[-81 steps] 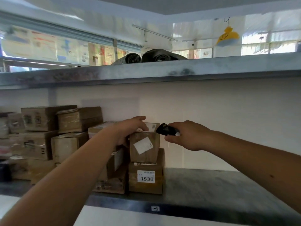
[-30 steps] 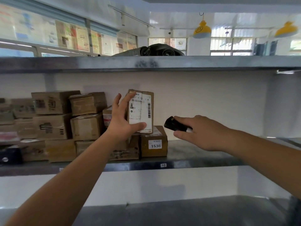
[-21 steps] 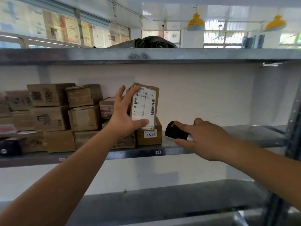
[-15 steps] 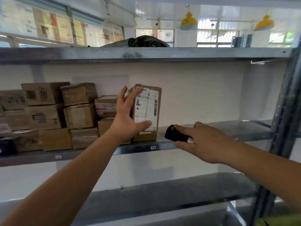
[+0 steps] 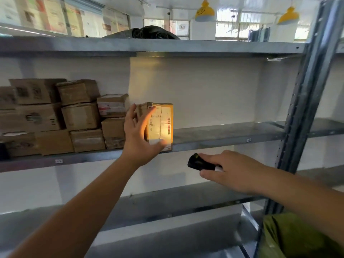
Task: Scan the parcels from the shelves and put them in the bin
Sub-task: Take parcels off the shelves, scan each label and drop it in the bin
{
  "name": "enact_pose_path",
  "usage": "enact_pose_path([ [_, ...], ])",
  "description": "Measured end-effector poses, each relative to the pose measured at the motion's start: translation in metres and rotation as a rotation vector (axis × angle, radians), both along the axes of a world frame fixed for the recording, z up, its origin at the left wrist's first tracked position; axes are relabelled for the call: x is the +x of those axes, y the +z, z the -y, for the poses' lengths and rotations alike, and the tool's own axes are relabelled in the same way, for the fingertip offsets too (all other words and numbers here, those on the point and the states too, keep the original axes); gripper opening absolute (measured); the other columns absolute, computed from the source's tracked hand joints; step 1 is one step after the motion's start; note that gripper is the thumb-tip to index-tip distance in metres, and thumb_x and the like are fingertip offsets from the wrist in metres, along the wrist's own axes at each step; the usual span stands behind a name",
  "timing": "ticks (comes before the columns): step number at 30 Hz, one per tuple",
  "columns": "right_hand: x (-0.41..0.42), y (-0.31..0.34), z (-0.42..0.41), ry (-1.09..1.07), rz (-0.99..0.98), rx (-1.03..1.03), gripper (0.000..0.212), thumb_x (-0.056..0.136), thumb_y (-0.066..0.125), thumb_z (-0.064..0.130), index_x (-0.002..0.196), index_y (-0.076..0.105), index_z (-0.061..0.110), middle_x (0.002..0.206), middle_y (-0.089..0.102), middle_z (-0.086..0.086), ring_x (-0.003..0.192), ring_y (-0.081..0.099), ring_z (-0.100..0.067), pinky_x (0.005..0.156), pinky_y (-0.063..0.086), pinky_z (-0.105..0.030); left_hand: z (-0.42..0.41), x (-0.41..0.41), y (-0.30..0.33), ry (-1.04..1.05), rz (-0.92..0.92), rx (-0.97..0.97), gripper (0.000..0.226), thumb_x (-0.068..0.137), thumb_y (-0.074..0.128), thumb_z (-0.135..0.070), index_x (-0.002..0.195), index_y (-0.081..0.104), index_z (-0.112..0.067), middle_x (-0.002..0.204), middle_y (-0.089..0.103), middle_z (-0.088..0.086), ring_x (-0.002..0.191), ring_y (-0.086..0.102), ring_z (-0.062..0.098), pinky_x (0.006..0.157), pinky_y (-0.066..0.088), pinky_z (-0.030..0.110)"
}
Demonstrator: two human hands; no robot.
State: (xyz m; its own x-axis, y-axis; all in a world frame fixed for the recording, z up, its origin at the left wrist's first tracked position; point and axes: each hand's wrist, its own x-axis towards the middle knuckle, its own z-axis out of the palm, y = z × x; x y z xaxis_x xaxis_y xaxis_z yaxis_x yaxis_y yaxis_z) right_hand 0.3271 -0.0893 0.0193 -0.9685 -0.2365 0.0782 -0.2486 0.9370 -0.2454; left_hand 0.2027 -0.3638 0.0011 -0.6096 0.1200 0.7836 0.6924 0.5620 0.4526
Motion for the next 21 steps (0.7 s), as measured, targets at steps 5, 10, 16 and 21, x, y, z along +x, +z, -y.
enact_pose_path([
  [5, 0.012, -0.016, -0.001, 0.034, 0.072, -0.049, 0.066, 0.100, 0.048, 0.065, 0.160, 0.030, 0.045, 0.094, 0.049, 0.026, 0.074, 0.052, 0.003, 0.060, 0.037, -0.016, -0.003, 0.012, -0.017, 0.075, 0.059, 0.012, 0.108, 0.070, 0.094, -0.036, 0.148, 0.025, -0.067, 0.171, -0.008, -0.004, 0.159, 0.002, 0.029, 0.126, 0.022, 0.060],
  [10, 0.022, -0.029, -0.002, 0.031, 0.129, -0.089, 0.068, 0.099, 0.049, 0.067, 0.160, 0.028, 0.045, 0.118, 0.061, 0.016, 0.083, 0.062, -0.003, 0.070, 0.048, -0.019, -0.004, 0.016, -0.031, 0.079, 0.029, 0.021, 0.106, 0.065, 0.085, -0.043, 0.148, 0.024, -0.068, 0.170, -0.001, 0.004, 0.159, 0.002, 0.030, 0.126, 0.023, 0.061],
  [16, 0.024, -0.037, -0.010, 0.013, 0.158, -0.103, 0.071, 0.095, 0.050, 0.073, 0.158, 0.031, 0.047, 0.130, 0.063, 0.012, 0.095, 0.065, -0.005, 0.089, 0.057, -0.031, -0.003, 0.019, -0.039, 0.097, 0.066, -0.001, 0.105, 0.066, 0.084, -0.046, 0.151, 0.024, -0.059, 0.169, -0.003, -0.004, 0.158, 0.004, 0.031, 0.124, 0.026, 0.063],
  [21, 0.024, -0.043, -0.013, -0.007, 0.178, -0.087, 0.070, 0.095, 0.050, 0.072, 0.158, 0.031, 0.048, 0.117, 0.063, 0.016, 0.083, 0.063, -0.006, 0.067, 0.044, -0.021, 0.001, 0.016, -0.044, 0.117, 0.082, -0.012, 0.105, 0.066, 0.083, -0.047, 0.151, 0.023, -0.057, 0.170, -0.002, 0.000, 0.158, 0.005, 0.032, 0.124, 0.025, 0.063],
])
